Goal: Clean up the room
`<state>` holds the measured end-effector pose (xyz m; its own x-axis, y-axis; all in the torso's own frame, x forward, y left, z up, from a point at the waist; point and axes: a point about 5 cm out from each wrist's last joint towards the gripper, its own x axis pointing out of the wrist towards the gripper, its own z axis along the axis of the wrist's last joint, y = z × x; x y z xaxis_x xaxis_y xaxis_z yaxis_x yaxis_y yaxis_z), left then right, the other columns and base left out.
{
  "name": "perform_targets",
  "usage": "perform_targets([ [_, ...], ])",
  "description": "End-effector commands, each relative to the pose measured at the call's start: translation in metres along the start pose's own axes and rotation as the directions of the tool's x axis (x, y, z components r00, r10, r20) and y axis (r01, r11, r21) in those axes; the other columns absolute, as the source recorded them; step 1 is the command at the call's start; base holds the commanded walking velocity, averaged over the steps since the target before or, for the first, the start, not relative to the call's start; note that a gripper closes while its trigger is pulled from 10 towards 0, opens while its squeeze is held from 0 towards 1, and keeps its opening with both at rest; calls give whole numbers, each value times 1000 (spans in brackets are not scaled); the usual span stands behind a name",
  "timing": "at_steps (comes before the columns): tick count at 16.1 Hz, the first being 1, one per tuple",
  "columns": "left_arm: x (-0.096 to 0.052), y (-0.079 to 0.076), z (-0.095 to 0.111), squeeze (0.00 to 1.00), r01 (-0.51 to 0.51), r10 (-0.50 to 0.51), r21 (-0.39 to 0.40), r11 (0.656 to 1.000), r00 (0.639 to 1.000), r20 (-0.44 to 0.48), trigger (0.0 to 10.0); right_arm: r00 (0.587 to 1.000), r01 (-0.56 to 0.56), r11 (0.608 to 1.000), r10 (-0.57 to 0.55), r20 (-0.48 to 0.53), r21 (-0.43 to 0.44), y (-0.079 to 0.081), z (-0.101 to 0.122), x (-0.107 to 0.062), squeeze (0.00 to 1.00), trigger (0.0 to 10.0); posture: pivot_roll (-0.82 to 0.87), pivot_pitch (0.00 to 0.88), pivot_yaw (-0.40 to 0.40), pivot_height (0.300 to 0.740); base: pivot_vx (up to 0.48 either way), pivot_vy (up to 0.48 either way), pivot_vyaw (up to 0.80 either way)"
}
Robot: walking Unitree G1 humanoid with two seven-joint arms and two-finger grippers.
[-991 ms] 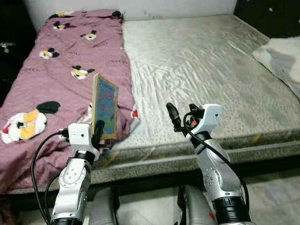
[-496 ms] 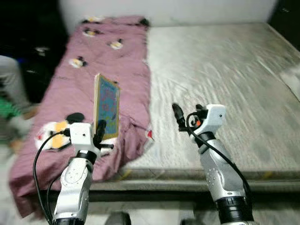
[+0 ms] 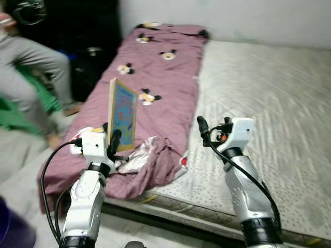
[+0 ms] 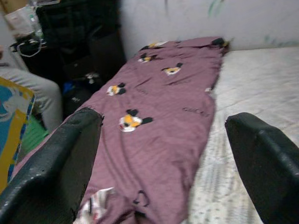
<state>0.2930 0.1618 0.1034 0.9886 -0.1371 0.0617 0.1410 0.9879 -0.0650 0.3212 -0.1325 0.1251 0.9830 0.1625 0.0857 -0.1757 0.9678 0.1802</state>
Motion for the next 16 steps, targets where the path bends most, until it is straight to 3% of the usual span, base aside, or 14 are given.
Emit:
perform_targets([
  [1, 6, -1, 8, 0, 14, -14, 12, 1000, 999, 36, 0, 1000, 8, 1000, -8, 10, -3, 0, 1, 2, 0, 10000, 24, 0, 45, 740, 0, 0, 0],
  [2, 7, -2, 8, 0, 12, -13, 30, 999, 999, 39, 0, 1000, 7, 1000, -7, 15, -9, 0, 2, 3, 0, 10000, 25, 0, 46, 740, 0, 0, 0],
  [3, 9, -7, 4, 0, 23, -24, 13, 1000, 1000, 8, 1529, 1000, 12, 1000, -12, 14, -10, 0, 1, 4, 0, 10000, 28, 0, 44, 740, 0, 0, 0],
  [4, 10, -15, 1, 0, 47, -47, 17, 999, 999, -4, 4510, 1000, 11, 1000, -11, 12, -16, 1, 0, 4, 0, 10000, 27, 0, 44, 740, 0, 0, 0],
  [5, 11, -22, 0, 0, 73, -73, 43, 996, 997, -8, 8667, 1000, 9, 1000, -9, 13, -19, 2, 0, 5, 0, 10000, 26, 0, 43, 740, 0, 0, 0],
  [6, 12, -24, -2, 0, 89, -88, 49, 995, 996, -20, 10000, 1000, 8, 1000, -8, 19, -30, 2, 1, 6, 0, 10000, 24, 0, 41, 740, 0, 0, 0],
  [9, 18, -11, -2, 0, 96, -90, 103, 990, 994, -57, 10000, 997, 81, 988, -80, 19, -135, -12, -1, 9, 0, 10000, 25, 0, 34, 740, 0, 0, 0],
  [11, 20, 0, 2, 0, 52, -45, 140, 989, 998, -49, 10000, 992, 123, 981, -122, 17, -151, -22, -4, 6, 0, 10000, 24, 0, 19, 740, 0, 0, 0],
  [13, 17, 1, 8, 0, 43, -43, 290, 956, 999, -6, 10000, 991, 135, 977, -134, 16, -167, -24, -5, 5, 0, 10000, 33, 0, -8, 740, 0, 0, 0],
  [16, 10, 3, 1, 0, 33, -26, 307, 951, 999, -28, 10000, 990, 138, 973, -137, 15, -183, -22, -9, 4, 0, 10000, 35, 0, -11, 740, 0, 0, 0],
])
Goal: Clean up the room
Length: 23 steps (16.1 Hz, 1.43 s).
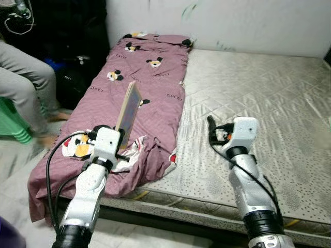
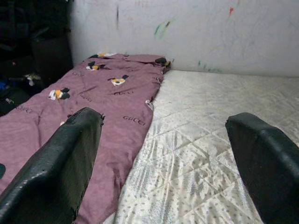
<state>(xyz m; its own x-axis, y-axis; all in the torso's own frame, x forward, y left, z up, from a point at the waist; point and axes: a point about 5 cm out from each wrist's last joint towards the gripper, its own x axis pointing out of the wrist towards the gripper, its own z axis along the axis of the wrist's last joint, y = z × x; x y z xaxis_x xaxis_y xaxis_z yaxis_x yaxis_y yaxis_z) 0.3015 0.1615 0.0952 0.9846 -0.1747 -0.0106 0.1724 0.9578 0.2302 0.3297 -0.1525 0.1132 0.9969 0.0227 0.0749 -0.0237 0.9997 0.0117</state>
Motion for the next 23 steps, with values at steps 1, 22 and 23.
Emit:
perform_targets([
  [1, -1, 3, 7, 0, 2, -2, 15, 1000, 999, 36, 10000, 1000, -1, 1000, 1, -1, -6, 2, -2, 0, 0, 10000, 23, 0, 15, 740, 0, 0, 0],
  [22, -79, -8, 8, 0, -87, 89, -78, 993, 996, 11, 10000, 991, -6, 999, 1, -134, -33, -16, -17, -80, 0, 10000, 2, 17, 11, 740, 0, 0, -364],
  [23, -77, -9, 9, 0, -75, 76, -66, 995, 997, 14, 10000, 991, -27, 999, 20, -133, -46, -13, -17, -79, 0, 10000, 6, 20, 7, 740, 0, 0, 0],
])
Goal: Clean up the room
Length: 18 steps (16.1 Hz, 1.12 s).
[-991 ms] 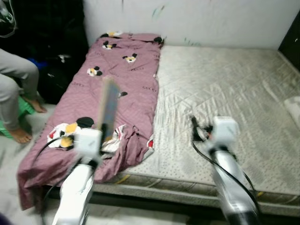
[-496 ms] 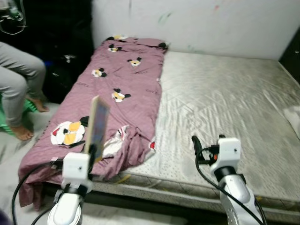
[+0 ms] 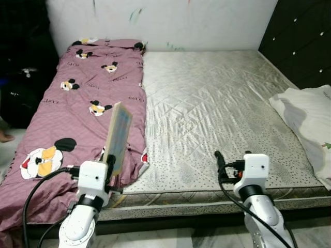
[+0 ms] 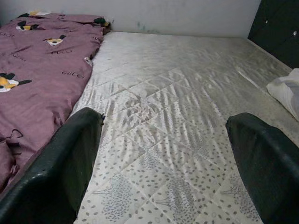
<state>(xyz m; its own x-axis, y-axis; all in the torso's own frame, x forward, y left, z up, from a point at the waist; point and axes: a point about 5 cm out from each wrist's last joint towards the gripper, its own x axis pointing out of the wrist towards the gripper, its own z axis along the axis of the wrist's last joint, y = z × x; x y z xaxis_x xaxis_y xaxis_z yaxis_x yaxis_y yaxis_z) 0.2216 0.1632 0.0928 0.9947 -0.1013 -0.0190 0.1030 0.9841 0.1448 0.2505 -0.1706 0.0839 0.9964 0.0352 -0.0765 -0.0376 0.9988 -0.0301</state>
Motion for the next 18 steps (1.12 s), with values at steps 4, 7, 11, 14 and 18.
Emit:
perform_targets([
  [4, 2, 3, 10, 0, -1, 0, 18, 1000, 999, 35, 10000, 999, -39, 999, 39, 16, -16, 8, 6, 4, 0, 10000, 18, 18, -4, 740, 0, 0, 0],
  [7, 3, 2, 10, 0, 3, -4, 21, 1000, 999, 35, 10000, 999, -45, 999, 46, 11, -22, 8, 6, 6, 0, 10000, 20, 17, -6, 740, 0, -82, 0],
  [11, 4, 1, 10, 0, 7, -8, 17, 1000, 999, 35, 10000, 999, -42, 999, 43, 11, -25, 7, 6, 6, 0, 10000, 14, 15, -7, 740, 0, 0, 0],
  [14, 5, 1, 9, 0, 2, -2, 4, 1000, 1000, 30, 10000, 999, -44, 999, 44, 8, -28, 6, 6, 7, 0, 10000, 11, 15, -9, 740, 0, 0, 0],
  [18, 5, 0, 9, 0, 5, -6, 9, 1000, 1000, 30, 10000, 999, -50, 998, 50, 6, -28, 6, 5, 7, 0, 10000, 11, 15, -9, 740, 0, -68, 0],
])
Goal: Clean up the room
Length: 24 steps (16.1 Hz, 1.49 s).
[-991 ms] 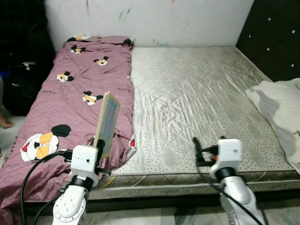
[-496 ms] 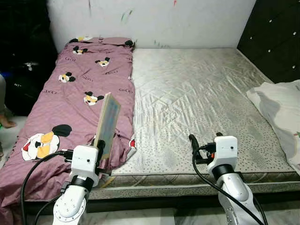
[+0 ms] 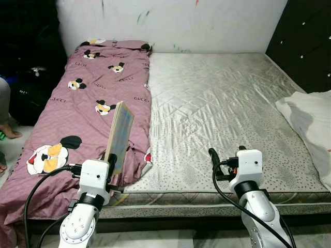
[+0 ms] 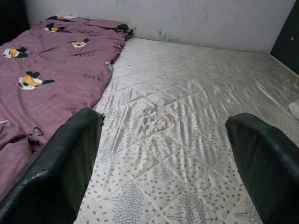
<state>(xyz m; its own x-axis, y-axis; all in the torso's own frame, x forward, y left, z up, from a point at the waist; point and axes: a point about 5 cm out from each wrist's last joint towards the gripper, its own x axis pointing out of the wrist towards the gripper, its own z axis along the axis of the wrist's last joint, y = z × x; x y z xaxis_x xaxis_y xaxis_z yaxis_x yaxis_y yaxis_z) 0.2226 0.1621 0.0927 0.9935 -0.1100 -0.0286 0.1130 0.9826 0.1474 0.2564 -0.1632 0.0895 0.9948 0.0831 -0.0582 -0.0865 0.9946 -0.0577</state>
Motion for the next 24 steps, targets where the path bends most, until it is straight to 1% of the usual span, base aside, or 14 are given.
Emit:
perform_targets([
  [1, 4, 1, 9, 0, -3, 3, 6, 1000, 999, 38, 10000, 1000, -3, 1000, 3, -14, 4, -1, -1, 1, 0, 10000, 11, 19, -9, 740, 0, 0, 0],
  [6, 5, 1, 9, 0, 0, -1, 7, 1000, 999, 37, 10000, 1000, -4, 1000, 4, -14, 7, 0, -1, 1, 0, 10000, 9, 23, -6, 740, 0, 0, 0],
  [20, 7, -1, 9, 0, 9, -9, 5, 1000, 999, 37, 10000, 1000, -9, 1000, 9, -19, 0, 0, -1, 3, 0, 10000, 4, 21, -8, 740, 0, -328, 0],
  [24, 8, -1, 11, 0, 16, -15, -8, 1000, 998, 53, 10000, 1000, -10, 1000, 10, -18, 1, 0, -2, 4, 0, 10000, 3, 19, -7, 740, 0, 0, 0],
])
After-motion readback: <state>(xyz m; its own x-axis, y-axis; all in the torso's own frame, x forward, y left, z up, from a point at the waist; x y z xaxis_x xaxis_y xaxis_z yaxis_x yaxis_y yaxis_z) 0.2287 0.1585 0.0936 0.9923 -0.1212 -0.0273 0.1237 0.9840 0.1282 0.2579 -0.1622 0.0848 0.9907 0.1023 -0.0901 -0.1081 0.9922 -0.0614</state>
